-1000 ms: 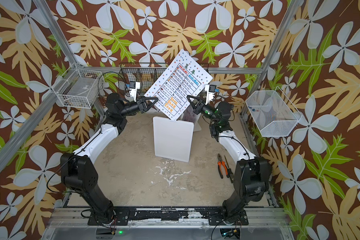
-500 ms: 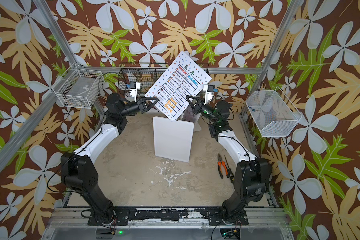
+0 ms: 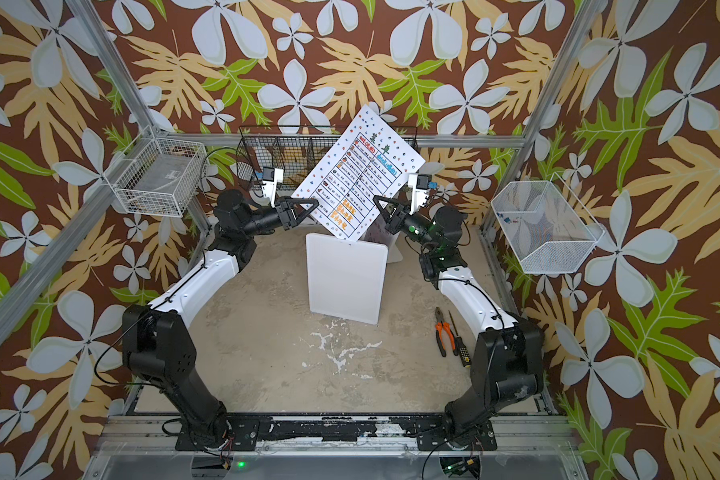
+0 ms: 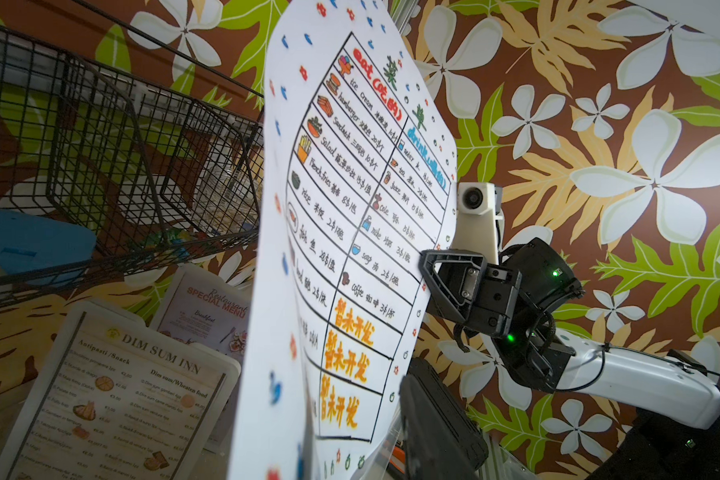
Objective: Insert the menus into the narrow rack
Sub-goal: Insert the menu into the narrow rack.
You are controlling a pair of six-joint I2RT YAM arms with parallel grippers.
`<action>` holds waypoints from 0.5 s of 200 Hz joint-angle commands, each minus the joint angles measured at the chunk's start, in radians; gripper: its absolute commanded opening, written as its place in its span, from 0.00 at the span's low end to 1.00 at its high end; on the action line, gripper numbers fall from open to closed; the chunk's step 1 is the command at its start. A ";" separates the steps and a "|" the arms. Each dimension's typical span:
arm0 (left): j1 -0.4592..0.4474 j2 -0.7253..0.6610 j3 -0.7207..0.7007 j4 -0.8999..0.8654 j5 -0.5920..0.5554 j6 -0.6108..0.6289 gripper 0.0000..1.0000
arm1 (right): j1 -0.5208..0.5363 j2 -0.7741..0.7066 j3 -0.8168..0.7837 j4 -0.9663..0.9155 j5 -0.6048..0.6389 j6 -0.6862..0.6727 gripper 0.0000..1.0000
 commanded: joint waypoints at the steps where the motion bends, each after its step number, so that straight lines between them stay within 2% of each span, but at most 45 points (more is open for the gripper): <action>1: -0.003 -0.008 -0.004 0.037 0.014 -0.006 0.38 | -0.002 -0.012 -0.011 0.066 -0.035 -0.013 0.00; 100: -0.009 -0.021 -0.044 0.058 0.018 -0.011 0.39 | -0.039 -0.029 -0.075 0.157 -0.132 0.020 0.00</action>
